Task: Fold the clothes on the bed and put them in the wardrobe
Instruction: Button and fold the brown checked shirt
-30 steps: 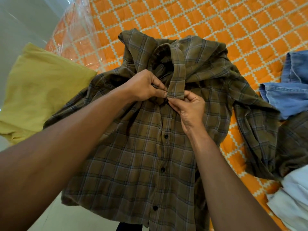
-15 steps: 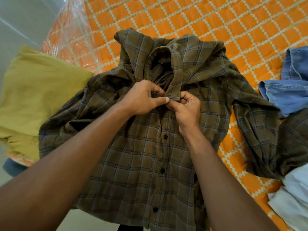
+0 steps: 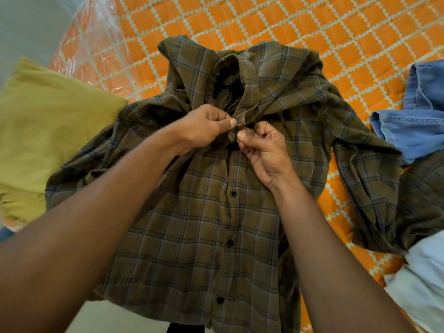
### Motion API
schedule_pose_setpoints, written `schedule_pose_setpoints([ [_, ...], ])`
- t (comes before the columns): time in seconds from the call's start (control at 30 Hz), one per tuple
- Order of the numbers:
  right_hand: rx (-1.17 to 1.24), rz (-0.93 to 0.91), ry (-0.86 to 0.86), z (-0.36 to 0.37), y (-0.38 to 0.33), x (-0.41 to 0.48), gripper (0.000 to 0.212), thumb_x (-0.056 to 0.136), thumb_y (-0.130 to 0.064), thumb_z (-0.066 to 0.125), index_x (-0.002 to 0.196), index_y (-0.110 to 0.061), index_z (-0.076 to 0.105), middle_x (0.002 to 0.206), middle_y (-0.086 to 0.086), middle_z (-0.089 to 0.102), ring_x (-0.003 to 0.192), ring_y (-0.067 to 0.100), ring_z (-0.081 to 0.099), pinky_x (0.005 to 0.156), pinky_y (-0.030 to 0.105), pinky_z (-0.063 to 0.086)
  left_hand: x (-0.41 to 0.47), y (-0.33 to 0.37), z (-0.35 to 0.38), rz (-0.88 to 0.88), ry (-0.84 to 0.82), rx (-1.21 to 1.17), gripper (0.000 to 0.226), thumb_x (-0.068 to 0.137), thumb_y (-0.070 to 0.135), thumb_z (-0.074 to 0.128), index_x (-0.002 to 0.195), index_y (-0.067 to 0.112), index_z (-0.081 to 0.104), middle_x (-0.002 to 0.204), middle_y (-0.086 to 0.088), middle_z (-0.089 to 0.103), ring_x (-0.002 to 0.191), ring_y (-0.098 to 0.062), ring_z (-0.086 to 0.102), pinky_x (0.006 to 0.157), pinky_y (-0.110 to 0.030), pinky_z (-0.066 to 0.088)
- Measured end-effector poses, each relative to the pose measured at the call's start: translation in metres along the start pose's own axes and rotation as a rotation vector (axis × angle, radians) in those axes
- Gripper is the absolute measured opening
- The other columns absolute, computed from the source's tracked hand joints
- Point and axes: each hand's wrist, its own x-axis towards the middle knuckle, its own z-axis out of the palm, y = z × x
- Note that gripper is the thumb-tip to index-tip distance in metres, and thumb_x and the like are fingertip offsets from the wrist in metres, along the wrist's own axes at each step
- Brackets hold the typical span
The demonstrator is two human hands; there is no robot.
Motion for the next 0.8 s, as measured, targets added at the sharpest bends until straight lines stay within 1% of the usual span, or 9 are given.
schedule_pose_setpoints([
  [0.1,-0.117,-0.073,0.079,0.009,0.004,-0.001,0.035,0.083,0.019,0.066,0.074,-0.011,0.052,0.068,0.002,0.070,0.066,0.010,0.069,0.063,0.022,0.058,0.000,-0.006,-0.009,0.004,-0.003,-0.043,0.065,0.084,0.047,0.061,0.103,-0.015,0.059,0.091,-0.012,0.057,0.086,-0.024,0.049,0.081,-0.041,0.041],
  [0.23,-0.198,-0.213,0.296,0.021,0.020,-0.015,0.018,0.085,0.008,0.074,0.090,-0.008,0.071,0.078,0.004,0.073,0.074,0.011,0.070,0.069,0.022,0.058,-0.002,-0.005,-0.006,0.006,0.026,-0.049,0.048,0.086,0.046,0.063,0.094,0.000,0.070,0.088,-0.021,0.062,0.084,-0.025,0.053,0.084,-0.049,0.049],
  [0.3,-0.288,-0.259,0.383,0.023,0.028,-0.023,0.018,0.088,0.002,0.074,0.103,-0.007,0.075,0.086,0.001,0.075,0.080,0.009,0.072,0.073,0.024,0.059,-0.005,-0.004,-0.003,0.009,0.033,-0.040,0.035,0.092,0.041,0.066,0.090,0.008,0.074,0.088,-0.021,0.067,0.083,-0.023,0.058,0.093,-0.055,0.051],
  [0.4,-0.542,-0.395,0.380,0.026,0.033,-0.034,0.024,0.089,-0.009,0.077,0.113,-0.007,0.075,0.095,-0.002,0.075,0.088,0.005,0.073,0.080,0.025,0.060,-0.009,0.000,0.002,0.016,0.083,-0.022,0.025,0.097,0.033,0.065,0.089,0.010,0.075,0.089,-0.018,0.071,0.083,-0.019,0.062,0.095,-0.049,0.053],
  [0.47,-0.729,-0.477,0.342,0.027,0.029,-0.035,0.026,0.090,-0.016,0.077,0.114,-0.007,0.075,0.098,-0.003,0.073,0.085,0.002,0.071,0.076,0.018,0.058,-0.011,0.003,0.002,0.045,0.139,0.038,0.022,0.097,0.032,0.066,0.085,0.016,0.074,0.081,-0.008,0.071,0.078,-0.011,0.063,0.087,-0.040,0.057],
  [0.57,-0.808,-0.514,0.333,0.025,0.012,-0.024,0.020,0.089,-0.014,0.075,0.109,-0.009,0.078,0.099,-0.003,0.073,0.086,0.000,0.067,0.076,0.020,0.055,-0.015,0.008,-0.007,0.191,0.263,0.151,0.014,0.095,0.036,0.069,0.092,0.023,0.074,0.081,0.007,0.071,0.074,-0.003,0.064,0.073,-0.027,0.056],
  [0.7,-1.162,-0.746,0.366,0.006,-0.031,0.004,0.044,0.081,-0.010,0.072,0.124,-0.018,0.072,0.118,-0.002,0.069,0.108,0.018,0.061,0.090,0.030,0.051,-0.013,0.008,-0.047,0.273,0.525,0.156,0.010,0.096,0.022,0.064,0.101,0.027,0.071,0.090,0.011,0.065,0.075,0.004,0.057,0.072,-0.013,0.047],
  [0.73,-1.293,-0.757,0.330,0.002,-0.044,0.013,0.050,0.083,-0.018,0.074,0.132,-0.021,0.067,0.127,-0.001,0.064,0.115,0.023,0.055,0.094,0.033,0.047,-0.012,0.008,-0.060,0.244,0.529,0.146,0.021,0.093,0.012,0.062,0.100,0.031,0.070,0.092,0.011,0.064,0.077,0.003,0.056,0.077,-0.017,0.047],
  [0.8,-1.551,-0.690,0.240,-0.005,-0.066,0.030,0.064,0.086,-0.052,0.072,0.144,-0.030,0.055,0.145,0.001,0.051,0.129,0.029,0.045,0.100,0.045,0.042,-0.012,0.006,-0.079,0.211,0.358,0.325,0.038,0.080,0.007,0.061,0.107,0.032,0.071,0.106,0.002,0.063,0.097,-0.010,0.057,0.091,-0.031,0.049],
])
